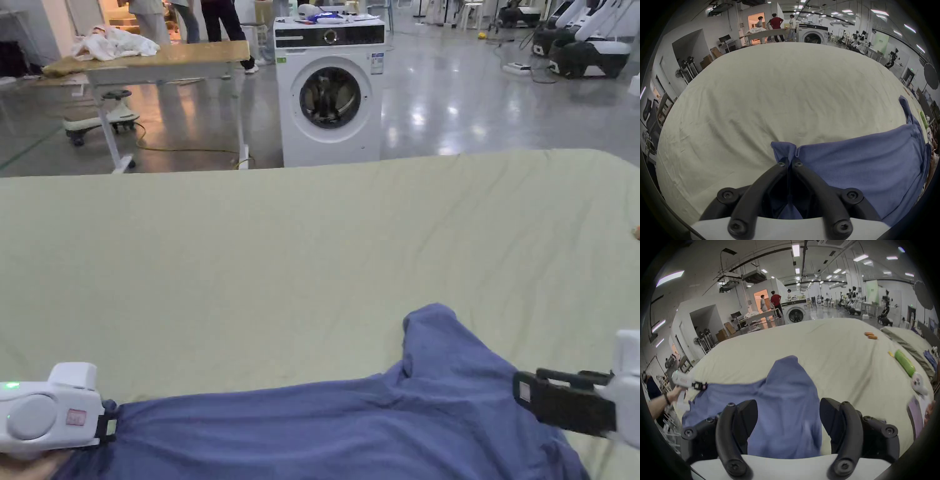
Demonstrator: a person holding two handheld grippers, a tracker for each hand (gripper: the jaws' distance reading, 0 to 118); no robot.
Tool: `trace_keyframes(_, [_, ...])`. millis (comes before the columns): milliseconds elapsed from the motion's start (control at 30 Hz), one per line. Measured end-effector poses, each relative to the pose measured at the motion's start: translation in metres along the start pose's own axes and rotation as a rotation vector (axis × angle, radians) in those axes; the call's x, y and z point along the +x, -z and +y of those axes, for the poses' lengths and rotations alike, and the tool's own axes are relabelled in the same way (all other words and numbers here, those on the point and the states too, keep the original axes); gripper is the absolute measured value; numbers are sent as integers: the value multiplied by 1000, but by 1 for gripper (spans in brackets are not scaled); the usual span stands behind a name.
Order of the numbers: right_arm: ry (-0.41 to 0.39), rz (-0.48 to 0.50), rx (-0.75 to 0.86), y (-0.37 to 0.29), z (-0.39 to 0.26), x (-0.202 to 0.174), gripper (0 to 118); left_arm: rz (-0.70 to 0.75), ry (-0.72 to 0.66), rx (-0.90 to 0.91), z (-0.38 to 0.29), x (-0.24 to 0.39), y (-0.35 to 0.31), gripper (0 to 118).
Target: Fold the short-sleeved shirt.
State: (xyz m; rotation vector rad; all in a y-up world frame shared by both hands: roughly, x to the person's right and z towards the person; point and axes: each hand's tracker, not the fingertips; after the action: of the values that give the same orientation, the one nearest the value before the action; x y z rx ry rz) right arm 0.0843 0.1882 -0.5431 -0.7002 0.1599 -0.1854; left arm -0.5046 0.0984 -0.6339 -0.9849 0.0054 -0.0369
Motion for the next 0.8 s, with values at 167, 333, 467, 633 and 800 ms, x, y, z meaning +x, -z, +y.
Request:
trace_keyframes(167, [-140, -252, -346, 115, 47, 10, 81, 9, 24, -23, 2, 3, 0, 0])
trace_keyframes(333, [-86, -267, -412, 157, 24, 19, 19, 11, -51, 27, -9, 1, -3, 0])
trace_keyframes(467, [-132, -282, -358, 138, 23, 18, 0, 11, -27, 40, -7, 0, -8, 0])
trace_keyframes(633, [-128, -156, -198, 66, 28, 18, 0, -98, -41, 207, -17, -17, -74, 0])
trace_keyframes(800, [-109, -67, -70, -37, -6, 8, 0, -182, -16, 301, -78, -26, -164, 0])
